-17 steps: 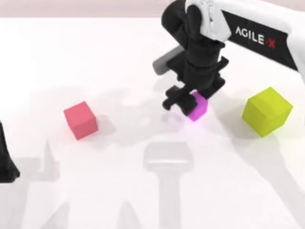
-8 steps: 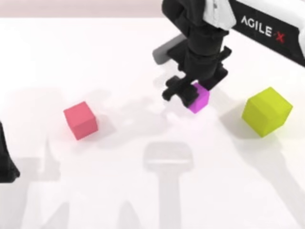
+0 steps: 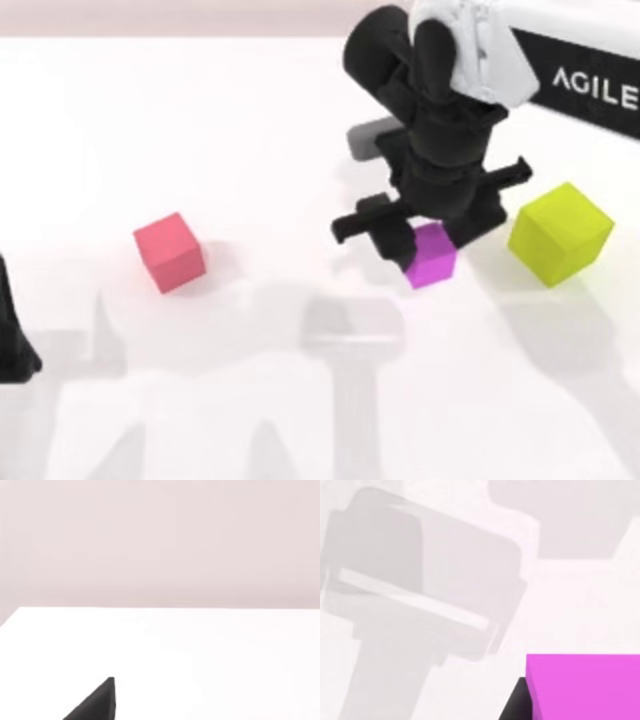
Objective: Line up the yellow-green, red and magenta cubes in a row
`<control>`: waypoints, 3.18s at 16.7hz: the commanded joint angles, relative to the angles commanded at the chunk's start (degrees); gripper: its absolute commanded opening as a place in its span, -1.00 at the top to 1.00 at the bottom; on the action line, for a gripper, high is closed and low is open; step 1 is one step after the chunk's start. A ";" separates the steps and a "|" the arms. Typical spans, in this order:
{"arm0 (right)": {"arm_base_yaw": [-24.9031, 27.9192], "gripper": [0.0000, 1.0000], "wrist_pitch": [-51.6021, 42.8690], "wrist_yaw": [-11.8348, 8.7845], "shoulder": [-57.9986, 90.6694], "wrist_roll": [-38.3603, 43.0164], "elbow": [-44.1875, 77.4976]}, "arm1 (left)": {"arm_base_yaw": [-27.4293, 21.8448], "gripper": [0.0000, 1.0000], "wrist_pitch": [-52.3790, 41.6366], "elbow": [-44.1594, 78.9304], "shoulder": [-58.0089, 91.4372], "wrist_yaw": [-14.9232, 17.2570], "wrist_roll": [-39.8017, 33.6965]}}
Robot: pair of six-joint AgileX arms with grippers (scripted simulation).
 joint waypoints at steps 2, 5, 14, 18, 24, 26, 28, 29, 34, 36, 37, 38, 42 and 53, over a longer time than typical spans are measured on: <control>1.54 1.00 1.86 0.17 -5.23 9.00 -8.05 | 0.00 -1.00 0.00 0.00 0.00 0.00 0.00; 3.65 1.00 4.62 0.41 -12.48 19.75 -18.23 | 0.00 -1.00 0.00 0.00 0.00 0.00 0.00; 4.85 1.00 6.85 0.56 -17.51 25.76 -24.10 | 0.00 -1.00 0.00 0.00 0.00 0.00 0.00; 4.95 1.00 13.45 0.61 -15.57 25.97 -28.36 | 0.00 -1.00 0.00 0.00 0.00 0.00 0.00; 5.38 1.00 22.08 0.66 -12.58 26.11 -34.15 | 0.00 -1.00 0.00 0.00 0.00 0.00 0.00; 5.38 1.00 22.08 0.66 -12.58 26.11 -34.15 | 0.00 -1.00 0.00 0.00 0.00 0.00 0.00; 5.38 0.70 22.08 0.66 -12.58 26.11 -34.15 | 0.00 -1.00 0.00 0.00 0.00 0.00 0.00; 5.38 0.55 22.08 0.66 -12.58 26.11 -34.15 | 0.00 -1.00 0.00 0.00 0.00 0.00 0.00; 5.38 -0.21 22.08 0.66 -12.58 26.11 -34.15 | 0.00 -1.00 0.00 0.00 0.00 0.00 0.00; 5.38 -0.51 22.08 0.66 -12.58 26.11 -34.15 | 0.00 -1.00 0.00 0.00 0.00 0.00 0.00; 5.38 -0.66 22.08 0.66 -12.58 26.11 -34.15 | 0.00 -1.00 0.00 0.00 0.00 0.00 0.00; 5.38 -0.81 22.08 0.66 -12.58 26.11 -34.15 | 0.00 -1.00 0.00 0.00 0.00 0.00 0.00; 5.38 -1.00 22.08 0.66 -12.58 26.11 -34.15 | 0.00 -1.00 0.00 0.00 0.00 0.00 0.00; 5.63 -1.00 15.29 0.67 -14.83 26.33 -29.66 | 0.00 -1.00 0.00 0.00 0.00 0.00 0.00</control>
